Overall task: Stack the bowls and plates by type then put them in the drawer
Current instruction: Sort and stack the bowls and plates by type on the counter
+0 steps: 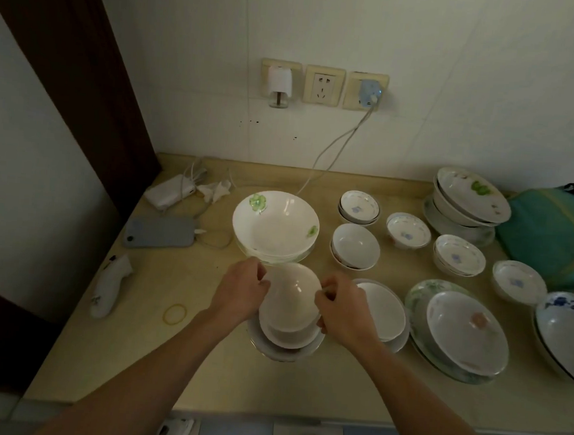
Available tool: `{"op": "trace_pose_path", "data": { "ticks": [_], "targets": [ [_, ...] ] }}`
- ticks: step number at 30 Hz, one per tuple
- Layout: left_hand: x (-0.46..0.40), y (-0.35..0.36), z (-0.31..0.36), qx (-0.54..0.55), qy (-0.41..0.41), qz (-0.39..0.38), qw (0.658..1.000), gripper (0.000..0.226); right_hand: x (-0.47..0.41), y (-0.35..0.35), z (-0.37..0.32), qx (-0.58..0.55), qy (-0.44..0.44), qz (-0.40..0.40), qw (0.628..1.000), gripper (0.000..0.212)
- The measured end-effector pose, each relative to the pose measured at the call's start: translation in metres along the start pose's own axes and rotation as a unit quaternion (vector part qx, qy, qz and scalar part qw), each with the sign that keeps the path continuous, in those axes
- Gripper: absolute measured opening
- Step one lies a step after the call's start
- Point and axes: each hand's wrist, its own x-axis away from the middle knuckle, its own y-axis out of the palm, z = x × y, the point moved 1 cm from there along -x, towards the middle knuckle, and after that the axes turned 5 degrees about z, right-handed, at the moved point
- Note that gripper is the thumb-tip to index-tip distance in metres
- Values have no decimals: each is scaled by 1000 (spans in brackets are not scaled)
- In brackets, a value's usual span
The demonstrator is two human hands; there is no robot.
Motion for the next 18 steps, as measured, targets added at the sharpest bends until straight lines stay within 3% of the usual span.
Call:
{"op": "trace_pose_path", "data": {
  "ticks": [4,6,9,12,18],
  "targets": [
    [-7,-18,2,122,-48,17,991,8,-6,-7,-12,-96,-35,6,995,9],
    [-8,-24,-1,186,-85,17,979,6,-10,-8,-12,-134,-18,21,991,18],
    [-5,-29,-10,237,-129,27,962,8,-15,-3,1,2,8,30,1000,32],
    [0,-29,-18,285,-168,19,943,10,-11,10,13,174,6,-33,984,19],
    [4,-26,-24,343,-208,-11,916,11,-13,22,18,261,9,-17,965,16]
  ]
}}
